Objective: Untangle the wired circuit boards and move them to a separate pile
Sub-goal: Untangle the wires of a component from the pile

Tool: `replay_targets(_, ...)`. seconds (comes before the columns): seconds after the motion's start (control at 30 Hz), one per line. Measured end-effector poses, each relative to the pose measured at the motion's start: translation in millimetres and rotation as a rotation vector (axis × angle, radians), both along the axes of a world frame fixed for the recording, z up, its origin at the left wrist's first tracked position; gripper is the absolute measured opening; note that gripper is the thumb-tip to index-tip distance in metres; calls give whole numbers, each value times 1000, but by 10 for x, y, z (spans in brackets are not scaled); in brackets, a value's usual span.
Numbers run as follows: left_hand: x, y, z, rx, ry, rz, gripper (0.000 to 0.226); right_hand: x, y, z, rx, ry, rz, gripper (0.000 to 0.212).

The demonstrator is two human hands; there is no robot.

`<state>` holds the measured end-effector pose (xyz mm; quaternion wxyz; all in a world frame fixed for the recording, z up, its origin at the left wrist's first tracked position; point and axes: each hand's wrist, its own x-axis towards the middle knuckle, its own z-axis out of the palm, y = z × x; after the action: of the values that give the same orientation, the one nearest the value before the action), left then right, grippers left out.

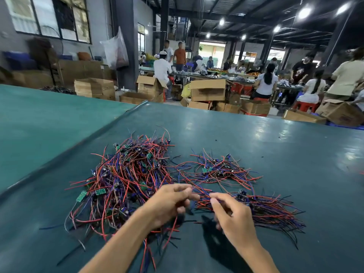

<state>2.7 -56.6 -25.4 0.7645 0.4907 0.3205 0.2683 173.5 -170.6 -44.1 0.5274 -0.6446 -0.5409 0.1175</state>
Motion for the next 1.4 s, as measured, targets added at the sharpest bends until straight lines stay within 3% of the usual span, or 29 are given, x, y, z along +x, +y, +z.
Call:
replay_targets(0.07, 67, -85, -118, 49, -44, 25, 18, -121, 155, 65, -117, 205, 67, 13)
replay_targets(0.3, 3, -149, -176, 115, -88, 78, 41, -298, 367, 91, -192, 229, 93, 22)
replay_targets(0.47, 10, -183, -164, 190, -87, 0, 38, -217, 336, 197, -180, 404, 115, 11)
replay_targets(0.67, -13, -223, -139, 219, -85, -41, 40, -107, 395, 331, -360, 439, 203, 24)
replay_targets(0.77, -6, -242, -131, 210, -98, -34, 34, -54, 487, 422, -400, 645, 206, 19)
replay_targets(0.93, 4, -241, -110, 165, -115, -6, 15, 77, 662, 636, -383, 809, 153, 13)
replay_targets(1.4, -28, -245, -67, 107, -126, -8, 27, 203, 1001, 632, -339, 937, 90, 14)
